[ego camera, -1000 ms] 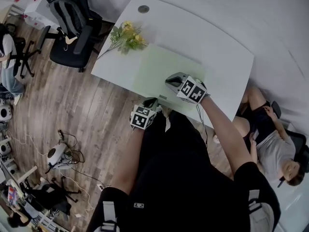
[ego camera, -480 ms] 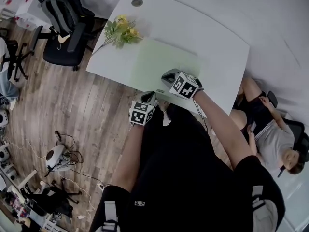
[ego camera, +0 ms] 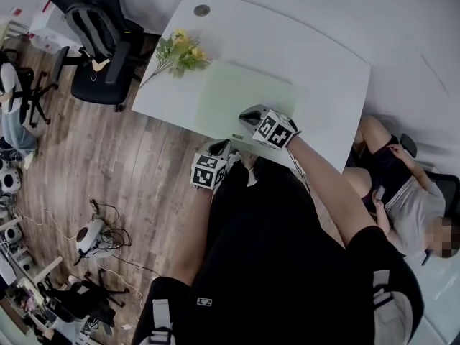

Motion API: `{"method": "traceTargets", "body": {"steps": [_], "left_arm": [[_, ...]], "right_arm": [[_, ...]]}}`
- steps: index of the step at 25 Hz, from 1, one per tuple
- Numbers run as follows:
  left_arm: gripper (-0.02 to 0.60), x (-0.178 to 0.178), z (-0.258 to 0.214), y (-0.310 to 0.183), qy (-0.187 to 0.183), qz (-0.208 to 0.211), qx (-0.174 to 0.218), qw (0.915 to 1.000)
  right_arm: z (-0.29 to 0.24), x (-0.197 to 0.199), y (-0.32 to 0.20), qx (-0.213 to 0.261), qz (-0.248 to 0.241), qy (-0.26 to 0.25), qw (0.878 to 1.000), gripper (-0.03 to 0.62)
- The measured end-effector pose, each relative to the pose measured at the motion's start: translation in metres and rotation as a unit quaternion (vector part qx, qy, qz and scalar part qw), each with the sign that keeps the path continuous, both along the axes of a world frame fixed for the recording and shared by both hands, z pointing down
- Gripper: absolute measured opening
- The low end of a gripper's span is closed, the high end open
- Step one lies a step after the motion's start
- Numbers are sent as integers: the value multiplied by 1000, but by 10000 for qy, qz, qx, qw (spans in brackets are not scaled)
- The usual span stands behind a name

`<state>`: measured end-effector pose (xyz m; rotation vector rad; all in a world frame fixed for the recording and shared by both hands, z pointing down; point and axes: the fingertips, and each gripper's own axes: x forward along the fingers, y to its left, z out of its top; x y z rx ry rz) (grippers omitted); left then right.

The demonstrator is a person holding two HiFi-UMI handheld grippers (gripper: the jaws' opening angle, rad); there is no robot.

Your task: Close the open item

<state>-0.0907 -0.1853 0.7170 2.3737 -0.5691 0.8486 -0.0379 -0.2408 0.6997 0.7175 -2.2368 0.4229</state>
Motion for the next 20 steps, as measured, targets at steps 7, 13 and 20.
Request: {"method": "traceTargets", "body": {"steps": [7, 13, 20], "left_arm": [[5, -5, -38, -10, 112, 135, 461, 9988], [5, -13, -63, -12, -64, 445, 885, 9951], [5, -6, -90, -28, 136, 512, 1177, 9916]], "right_arm": [[-29, 19, 1, 283, 794, -1047, 9909, 8], [-51, 43, 33, 475, 1143, -929, 9880, 8], [-61, 59, 52, 670, 1424, -877, 9836, 8]]}}
